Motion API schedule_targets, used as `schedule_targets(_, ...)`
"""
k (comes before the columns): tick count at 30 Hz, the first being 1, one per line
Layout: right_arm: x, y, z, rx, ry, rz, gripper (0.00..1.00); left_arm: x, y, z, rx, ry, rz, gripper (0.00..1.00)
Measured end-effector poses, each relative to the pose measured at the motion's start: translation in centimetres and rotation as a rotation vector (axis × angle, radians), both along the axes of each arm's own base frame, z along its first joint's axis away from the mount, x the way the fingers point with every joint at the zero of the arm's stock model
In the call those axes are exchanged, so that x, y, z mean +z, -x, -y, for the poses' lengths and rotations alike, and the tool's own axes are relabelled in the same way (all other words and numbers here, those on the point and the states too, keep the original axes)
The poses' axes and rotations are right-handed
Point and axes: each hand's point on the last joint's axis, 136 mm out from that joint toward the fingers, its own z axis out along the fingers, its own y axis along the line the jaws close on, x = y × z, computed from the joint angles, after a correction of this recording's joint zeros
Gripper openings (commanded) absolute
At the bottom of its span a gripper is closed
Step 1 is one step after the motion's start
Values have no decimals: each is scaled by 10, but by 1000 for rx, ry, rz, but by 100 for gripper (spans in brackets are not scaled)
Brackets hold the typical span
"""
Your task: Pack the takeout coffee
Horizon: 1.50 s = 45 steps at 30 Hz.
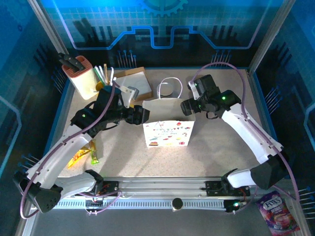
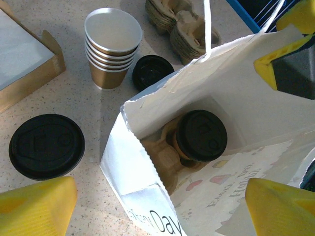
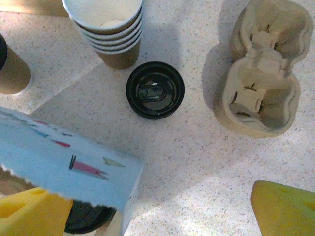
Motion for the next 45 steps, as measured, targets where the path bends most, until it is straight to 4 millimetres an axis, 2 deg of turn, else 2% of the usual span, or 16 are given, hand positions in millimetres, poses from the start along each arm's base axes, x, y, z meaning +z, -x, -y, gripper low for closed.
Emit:
schedule_targets(6,8,-13,-3,-4,-5,52,94,-6,-4,-8,27,-7,-8,90)
schedule_targets(14,8,-32,-12,1,-7,85,95,-7,-5,-15,47,-5,-6,90)
schedule_targets(23,12,-44,-20,23,-31,118,95,-8,-11,-24,83,-3,-5,90)
schedule_targets(28,14,-48,-18,19,-39,124,96,-11,-19,-37,137,-27,-2,90)
schedule_targets(32,17,-46,-19,32,-54,125,97,-27,-31,-50,209,-80,-36,90)
schedule_targets(37,32,-31,-20,62,-101,146,99,-55,-49,-62,288,-166,-132,90)
schedule_targets(45,55,-11,-21,102,-169,200,99,-87,-79,-63,342,-284,-260,92)
